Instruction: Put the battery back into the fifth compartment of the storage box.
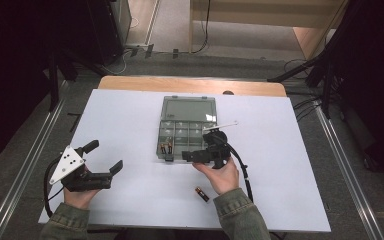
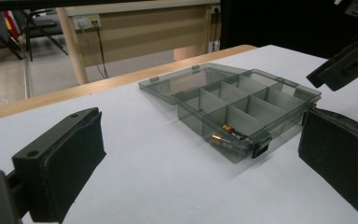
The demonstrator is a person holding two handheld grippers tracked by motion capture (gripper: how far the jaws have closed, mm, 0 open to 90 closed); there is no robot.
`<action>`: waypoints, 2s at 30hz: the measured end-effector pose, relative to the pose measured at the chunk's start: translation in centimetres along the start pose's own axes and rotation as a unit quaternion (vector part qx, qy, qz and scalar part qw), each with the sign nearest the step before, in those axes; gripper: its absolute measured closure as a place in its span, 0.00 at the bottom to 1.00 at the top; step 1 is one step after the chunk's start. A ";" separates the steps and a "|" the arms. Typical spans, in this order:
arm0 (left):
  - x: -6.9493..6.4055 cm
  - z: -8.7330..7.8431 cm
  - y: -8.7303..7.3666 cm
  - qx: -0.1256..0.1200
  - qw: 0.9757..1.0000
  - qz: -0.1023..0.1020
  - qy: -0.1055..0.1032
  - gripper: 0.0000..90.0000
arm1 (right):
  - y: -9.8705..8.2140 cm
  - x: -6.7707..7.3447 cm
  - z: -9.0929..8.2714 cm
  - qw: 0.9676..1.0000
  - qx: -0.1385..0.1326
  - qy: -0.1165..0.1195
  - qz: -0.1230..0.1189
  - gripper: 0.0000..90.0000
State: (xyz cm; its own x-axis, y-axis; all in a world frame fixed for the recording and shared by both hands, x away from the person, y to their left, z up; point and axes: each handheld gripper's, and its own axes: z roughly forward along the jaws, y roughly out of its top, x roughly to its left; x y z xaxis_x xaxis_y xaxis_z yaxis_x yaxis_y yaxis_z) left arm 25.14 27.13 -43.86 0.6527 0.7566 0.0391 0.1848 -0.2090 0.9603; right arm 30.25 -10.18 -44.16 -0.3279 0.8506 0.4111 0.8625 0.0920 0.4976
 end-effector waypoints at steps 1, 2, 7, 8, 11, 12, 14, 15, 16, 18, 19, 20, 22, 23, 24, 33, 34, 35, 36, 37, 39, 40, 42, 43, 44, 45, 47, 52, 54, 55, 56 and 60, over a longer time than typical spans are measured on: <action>0.0 0.0 0.0 0.000 1.000 0.001 0.000 0.00 | -0.2 -0.1 -0.2 1.000 0.005 0.002 -0.002 0.00; 0.0 0.0 0.0 0.001 1.000 0.001 0.001 0.00 | -0.5 -0.2 -0.4 1.000 0.007 -0.004 -0.004 0.00; 0.1 0.0 0.0 0.003 1.000 0.003 -0.001 0.00 | -1.8 -0.9 -1.2 1.000 0.009 -0.004 -0.011 0.00; 0.1 0.0 0.0 0.002 1.000 0.002 0.000 0.00 | -2.0 -1.1 -1.3 1.000 0.011 -0.005 -0.014 0.00; 0.0 0.0 0.0 0.004 1.000 0.004 0.000 0.00 | -2.6 -1.5 -1.7 1.000 0.010 0.001 -0.018 0.00; 0.0 0.0 0.0 0.005 1.000 0.004 0.000 0.00 | -2.8 -1.6 -1.8 1.000 0.012 0.001 -0.019 0.00; 0.0 0.0 0.0 0.006 1.000 0.005 -0.001 0.00 | -3.2 -1.8 -2.0 1.000 0.013 0.002 -0.022 0.00; 0.0 0.0 0.0 0.006 1.000 0.005 -0.001 0.00 | -3.3 -1.8 -2.0 1.000 0.015 0.002 -0.020 0.00; 0.0 0.0 0.0 0.006 1.000 0.004 -0.001 0.00 | -3.5 -1.8 -2.1 1.000 0.020 0.001 -0.022 0.00; 0.0 0.1 0.0 0.005 1.000 0.004 -0.004 0.00 | -3.8 -1.8 -2.2 0.999 0.023 -0.002 -0.026 0.00; -0.1 0.1 0.0 0.006 1.000 0.005 -0.003 0.00 | -4.1 -1.7 -2.2 0.999 0.023 -0.004 -0.031 0.00; -0.1 0.1 0.0 0.006 1.000 0.005 -0.003 0.00 | -4.2 -1.6 -2.3 0.999 0.024 -0.006 -0.034 0.00; 0.0 0.1 0.0 0.006 1.000 0.004 -0.003 0.00 | -4.6 -1.3 -2.3 0.998 0.028 -0.012 -0.046 0.02; -0.1 0.1 0.0 0.005 1.000 0.004 -0.003 0.00 | -4.7 -1.1 -2.3 0.998 0.031 -0.018 -0.053 0.02; -0.1 0.0 0.0 0.006 1.000 0.004 -0.002 0.00 | -4.9 -0.9 -2.3 0.997 0.035 -0.023 -0.061 0.02; 0.0 0.0 0.0 0.005 1.000 0.004 -0.003 0.00 | -6.3 0.2 -1.4 0.992 0.066 -0.038 -0.098 0.07; 0.0 0.0 0.0 0.005 1.000 0.004 -0.002 0.00 | -6.4 0.2 -1.2 0.992 0.072 -0.040 -0.099 0.08; 0.0 0.0 0.0 0.006 1.000 0.005 -0.002 0.00 | -6.5 0.3 -1.1 0.991 0.075 -0.041 -0.102 0.09; 0.0 0.0 0.0 0.005 1.000 0.004 -0.002 0.00 | -6.6 0.3 -0.9 0.991 0.076 -0.041 -0.105 0.10; 0.0 0.0 0.0 0.005 1.000 0.005 -0.002 0.00 | -6.7 0.4 -0.8 0.990 0.076 -0.042 -0.107 0.12; 0.0 0.0 0.0 0.006 1.000 0.004 -0.003 0.00 | -6.9 0.5 -0.6 0.989 0.080 -0.048 -0.115 0.15; 0.0 0.0 0.0 0.007 1.000 0.005 -0.003 0.00 | -7.0 0.6 -0.5 0.988 0.082 -0.047 -0.119 0.17; 0.0 -0.1 0.0 0.007 1.000 0.005 -0.004 0.00 | -7.2 0.7 -0.3 0.988 0.087 -0.044 -0.121 0.23; 0.0 0.0 0.0 0.008 1.000 0.006 -0.004 0.00 | -7.3 0.8 -0.3 0.987 0.090 -0.043 -0.123 0.25; 0.0 0.0 0.0 0.008 1.000 0.005 -0.004 0.00 | -7.4 0.9 -0.2 0.987 0.094 -0.045 -0.124 0.28; 0.0 0.0 0.0 0.008 1.000 0.006 -0.005 0.00 | -7.5 1.0 -0.2 0.986 0.097 -0.047 -0.129 0.31; 0.0 0.0 0.0 0.008 1.000 0.005 -0.005 0.00 | -7.6 1.1 0.1 0.984 0.103 -0.053 -0.135 0.36; 0.0 -0.2 0.0 0.004 1.000 0.009 -0.005 0.03 | -8.0 1.2 0.5 0.982 0.109 -0.048 -0.147 0.49; 0.0 -0.2 0.0 0.001 1.000 0.007 -0.005 0.04 | -8.1 1.2 0.6 0.981 0.113 -0.050 -0.150 0.55; 0.0 -0.2 0.0 0.002 1.000 0.007 -0.006 0.04 | -8.2 1.2 0.7 0.981 0.114 -0.049 -0.150 0.58; 0.0 -0.2 0.0 0.004 1.000 0.008 -0.006 0.04 | -8.2 1.2 0.7 0.980 0.118 -0.048 -0.150 0.61; 0.0 -0.2 0.0 0.003 1.000 0.007 -0.006 0.04 | -8.4 1.2 0.9 0.978 0.130 -0.053 -0.154 0.71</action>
State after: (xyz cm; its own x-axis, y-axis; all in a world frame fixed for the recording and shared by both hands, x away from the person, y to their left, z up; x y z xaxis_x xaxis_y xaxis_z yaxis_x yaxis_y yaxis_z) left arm 25.04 27.26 -43.84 0.6643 0.7458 0.0499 0.1801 -0.2245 0.9577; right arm 22.98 -9.45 -48.47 -0.5584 0.8089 0.1839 0.8020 0.4699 0.3687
